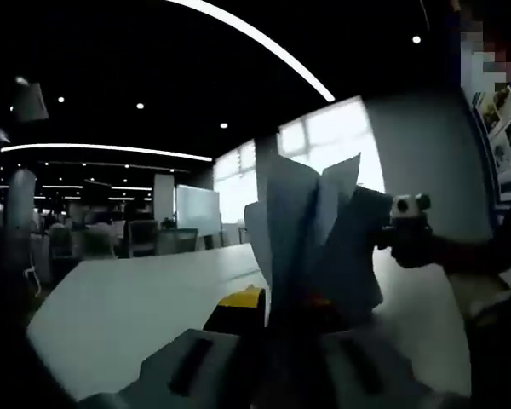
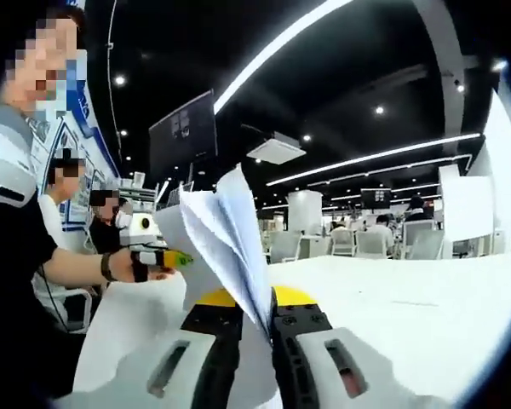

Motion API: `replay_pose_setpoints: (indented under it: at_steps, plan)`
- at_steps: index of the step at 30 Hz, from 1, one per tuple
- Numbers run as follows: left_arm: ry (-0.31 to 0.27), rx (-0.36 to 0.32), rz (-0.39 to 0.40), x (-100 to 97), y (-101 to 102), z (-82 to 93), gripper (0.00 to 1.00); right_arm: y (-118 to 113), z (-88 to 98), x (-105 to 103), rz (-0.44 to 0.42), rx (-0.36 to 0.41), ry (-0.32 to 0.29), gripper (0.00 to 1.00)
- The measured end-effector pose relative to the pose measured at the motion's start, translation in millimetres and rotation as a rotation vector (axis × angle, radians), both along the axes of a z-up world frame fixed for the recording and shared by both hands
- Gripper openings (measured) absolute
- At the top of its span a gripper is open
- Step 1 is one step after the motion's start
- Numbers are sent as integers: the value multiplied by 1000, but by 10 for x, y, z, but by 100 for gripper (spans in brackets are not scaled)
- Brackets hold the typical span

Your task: Organize the stack of printing papers by aligning and flattening the scattered papers on the table

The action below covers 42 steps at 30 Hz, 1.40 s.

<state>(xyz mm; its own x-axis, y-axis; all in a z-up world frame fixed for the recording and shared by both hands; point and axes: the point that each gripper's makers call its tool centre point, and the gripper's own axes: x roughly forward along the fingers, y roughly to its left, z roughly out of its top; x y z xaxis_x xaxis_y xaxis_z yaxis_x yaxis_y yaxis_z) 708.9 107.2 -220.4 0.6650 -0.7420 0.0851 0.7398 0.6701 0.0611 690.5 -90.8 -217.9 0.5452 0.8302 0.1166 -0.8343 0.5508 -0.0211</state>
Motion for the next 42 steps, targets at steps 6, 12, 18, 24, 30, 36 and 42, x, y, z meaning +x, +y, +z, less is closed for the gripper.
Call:
replay_pose_setpoints:
  at_steps: [6, 12, 18, 24, 30, 36, 42]
  plan:
    - [-46, 35, -8, -9, -93, 175, 10, 86, 157, -35, 33, -8, -29, 0]
    - [30, 38, 18, -2, -82, -95, 21, -6, -48, 50, -8, -51, 25, 13]
    - [19, 35, 31, 4, -38, 13, 23, -107, -12, 82, -39, -46, 45, 16]
    - [21, 27, 2, -27, -83, 2, 18, -185, 33, 66, -28, 26, 76, 13]
    - [36, 15, 1, -29, -89, -67, 18, -210, -71, 57, -31, 26, 115, 13]
    - [32, 18, 4, -33, -100, -72, 11, -225, -95, -13, 25, 96, 195, 5]
    - [10, 39, 10, -55, -133, -57, 8, -180, -18, -45, 12, 44, 122, 5]
